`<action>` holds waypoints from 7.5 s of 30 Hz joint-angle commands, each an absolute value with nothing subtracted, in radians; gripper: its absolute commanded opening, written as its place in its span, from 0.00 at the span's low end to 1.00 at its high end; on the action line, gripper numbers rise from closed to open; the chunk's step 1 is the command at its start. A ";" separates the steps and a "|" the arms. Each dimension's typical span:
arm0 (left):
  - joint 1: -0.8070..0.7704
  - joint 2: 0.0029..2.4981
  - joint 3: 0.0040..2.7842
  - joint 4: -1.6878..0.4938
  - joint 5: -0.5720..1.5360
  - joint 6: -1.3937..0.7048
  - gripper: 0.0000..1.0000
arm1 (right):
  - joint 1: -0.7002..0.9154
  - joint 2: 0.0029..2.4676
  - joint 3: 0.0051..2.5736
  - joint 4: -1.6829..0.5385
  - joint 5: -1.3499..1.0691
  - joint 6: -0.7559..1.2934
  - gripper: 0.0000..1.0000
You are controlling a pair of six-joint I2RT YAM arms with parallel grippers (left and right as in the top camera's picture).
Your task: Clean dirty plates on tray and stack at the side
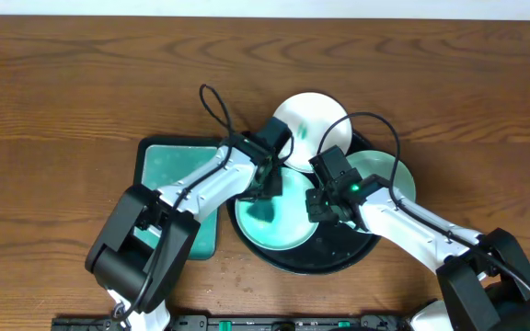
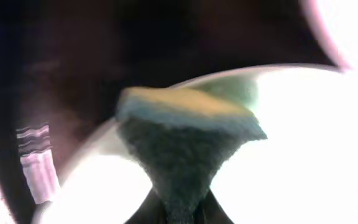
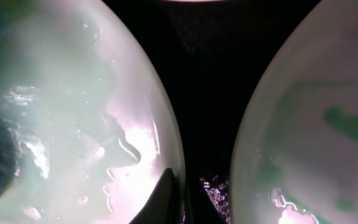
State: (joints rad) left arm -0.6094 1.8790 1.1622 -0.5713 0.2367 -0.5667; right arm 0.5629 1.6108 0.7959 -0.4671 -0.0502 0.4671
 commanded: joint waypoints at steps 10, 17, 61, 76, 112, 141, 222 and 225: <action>-0.708 1.943 1.134 -0.496 0.615 -0.553 0.08 | 0.556 1.623 0.790 -0.478 0.026 0.471 0.02; -0.659 1.942 1.139 -0.715 0.355 -0.578 0.08 | 0.556 1.623 0.790 -0.480 0.026 0.471 0.02; -0.630 1.975 1.173 -0.576 0.741 -0.414 0.08 | 0.557 1.623 0.790 -0.482 0.026 0.471 0.01; -0.460 1.724 1.173 -0.857 0.330 -0.405 0.08 | 0.557 1.623 0.790 -0.487 0.026 0.471 0.01; -0.101 1.105 1.161 -0.987 -0.030 -0.348 0.75 | 0.559 1.578 1.068 -0.725 -0.050 0.403 0.01; -0.101 0.772 1.161 -0.994 -0.030 -0.348 0.82 | 0.988 1.694 1.326 -0.175 0.562 -0.056 0.01; -0.101 0.772 1.161 -0.994 -0.030 -0.348 0.82 | -0.604 1.693 1.268 -1.024 0.070 0.545 0.01; -0.101 0.772 1.161 -0.994 -0.030 -0.348 0.82 | -0.592 1.741 1.210 -0.976 0.066 0.545 0.01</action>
